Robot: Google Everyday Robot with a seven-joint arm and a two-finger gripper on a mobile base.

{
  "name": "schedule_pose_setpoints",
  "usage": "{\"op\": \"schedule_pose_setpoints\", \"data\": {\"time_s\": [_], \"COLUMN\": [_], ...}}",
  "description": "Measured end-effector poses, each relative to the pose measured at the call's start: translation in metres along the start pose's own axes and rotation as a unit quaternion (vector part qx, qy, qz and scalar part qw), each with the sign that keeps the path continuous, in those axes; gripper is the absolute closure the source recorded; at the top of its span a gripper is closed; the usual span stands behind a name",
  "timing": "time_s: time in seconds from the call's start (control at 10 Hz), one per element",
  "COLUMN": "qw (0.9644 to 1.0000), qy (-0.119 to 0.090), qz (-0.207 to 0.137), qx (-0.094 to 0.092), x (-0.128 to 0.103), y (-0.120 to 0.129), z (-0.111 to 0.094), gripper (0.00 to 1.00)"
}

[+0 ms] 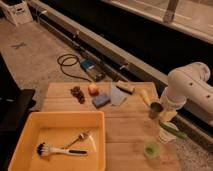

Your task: Place grapes in table surface

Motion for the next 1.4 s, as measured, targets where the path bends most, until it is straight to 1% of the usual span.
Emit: {"op": "schedule_pose_setpoints", "data": {"time_s": [1.2,1.3,1.4], "qw": [1.0,1.0,0.9999], "qy": [-0.002,0.001,0.01], "qz": [-0.001,-0.001,-0.009], "qx": [-0.003,-0.002,0.001], "x": [0.0005,0.0007,-0.0021], "y": [0.0022,0.0022,-0.0017], "z": [0.0022,0.0025,0.001], "gripper": [0.35,0.35,0.35]}}
